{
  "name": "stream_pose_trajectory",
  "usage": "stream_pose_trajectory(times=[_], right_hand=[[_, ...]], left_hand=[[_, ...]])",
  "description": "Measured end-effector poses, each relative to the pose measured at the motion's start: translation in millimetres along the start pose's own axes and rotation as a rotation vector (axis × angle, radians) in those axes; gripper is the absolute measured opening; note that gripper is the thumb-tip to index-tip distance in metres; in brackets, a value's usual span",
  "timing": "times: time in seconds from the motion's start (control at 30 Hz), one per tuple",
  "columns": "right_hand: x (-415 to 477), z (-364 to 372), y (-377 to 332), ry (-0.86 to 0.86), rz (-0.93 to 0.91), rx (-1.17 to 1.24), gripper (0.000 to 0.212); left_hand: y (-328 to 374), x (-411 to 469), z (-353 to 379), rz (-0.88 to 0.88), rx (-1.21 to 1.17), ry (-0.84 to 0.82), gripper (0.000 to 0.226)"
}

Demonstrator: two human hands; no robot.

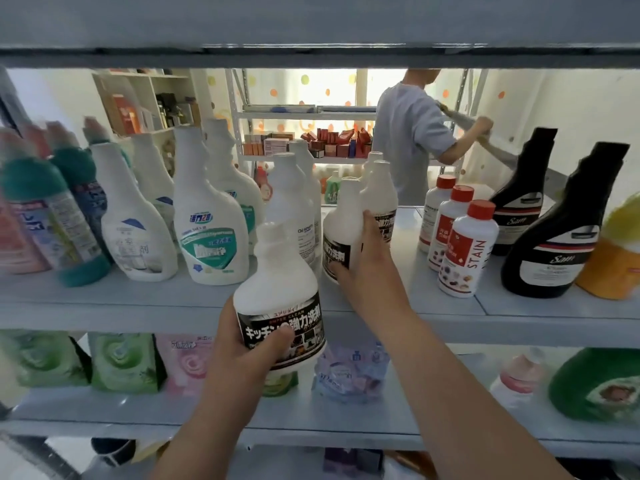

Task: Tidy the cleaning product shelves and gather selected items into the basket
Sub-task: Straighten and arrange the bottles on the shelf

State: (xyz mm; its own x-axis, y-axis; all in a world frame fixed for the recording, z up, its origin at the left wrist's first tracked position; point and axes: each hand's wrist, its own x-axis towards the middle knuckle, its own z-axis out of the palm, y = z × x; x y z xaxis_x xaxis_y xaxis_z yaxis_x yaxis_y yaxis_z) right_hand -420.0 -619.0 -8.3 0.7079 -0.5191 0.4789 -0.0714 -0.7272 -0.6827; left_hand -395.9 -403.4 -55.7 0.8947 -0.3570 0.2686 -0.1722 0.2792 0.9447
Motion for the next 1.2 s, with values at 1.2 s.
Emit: stream_pose_trajectory(times=[1.2], right_hand=[[-251.8,-20.6,-15.5,-0.183,0.481,0.832,0.043]], left_hand=[[-6.2,-143.1,-12.6,-0.569,-0.243,-0.274,0.038]])
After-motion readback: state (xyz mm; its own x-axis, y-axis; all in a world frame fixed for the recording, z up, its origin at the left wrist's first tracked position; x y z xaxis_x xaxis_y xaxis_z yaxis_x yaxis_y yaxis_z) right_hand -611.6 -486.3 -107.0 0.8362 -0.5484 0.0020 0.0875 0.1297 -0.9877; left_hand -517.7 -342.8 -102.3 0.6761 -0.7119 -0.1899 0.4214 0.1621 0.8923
